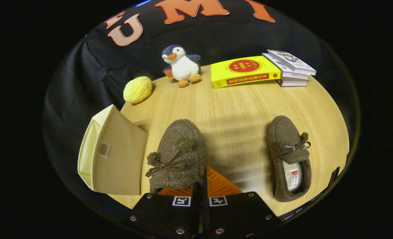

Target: Open the storage box then place both shoes into the box .Put the left shoe in first, then the right shoe, with the right side of both shoes facing outward in a uniform manner.

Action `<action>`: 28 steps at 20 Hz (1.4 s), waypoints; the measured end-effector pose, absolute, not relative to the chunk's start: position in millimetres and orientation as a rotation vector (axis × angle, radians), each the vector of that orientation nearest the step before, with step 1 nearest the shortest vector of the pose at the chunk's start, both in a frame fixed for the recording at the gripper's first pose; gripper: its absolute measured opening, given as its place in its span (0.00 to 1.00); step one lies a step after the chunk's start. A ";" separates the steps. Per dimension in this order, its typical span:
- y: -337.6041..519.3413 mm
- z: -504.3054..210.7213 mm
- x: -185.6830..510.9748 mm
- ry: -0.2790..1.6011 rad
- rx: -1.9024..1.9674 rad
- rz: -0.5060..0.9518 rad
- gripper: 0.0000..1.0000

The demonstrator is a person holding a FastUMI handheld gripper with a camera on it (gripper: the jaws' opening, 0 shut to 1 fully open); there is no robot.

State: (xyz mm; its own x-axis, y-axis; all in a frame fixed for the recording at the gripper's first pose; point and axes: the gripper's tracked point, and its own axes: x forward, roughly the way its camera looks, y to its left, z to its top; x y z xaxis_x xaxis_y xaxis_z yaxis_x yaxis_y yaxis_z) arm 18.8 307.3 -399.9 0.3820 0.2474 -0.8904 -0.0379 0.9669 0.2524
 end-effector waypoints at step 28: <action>600.8 -375.9 37.1 1.320 0.180 0.301 0.05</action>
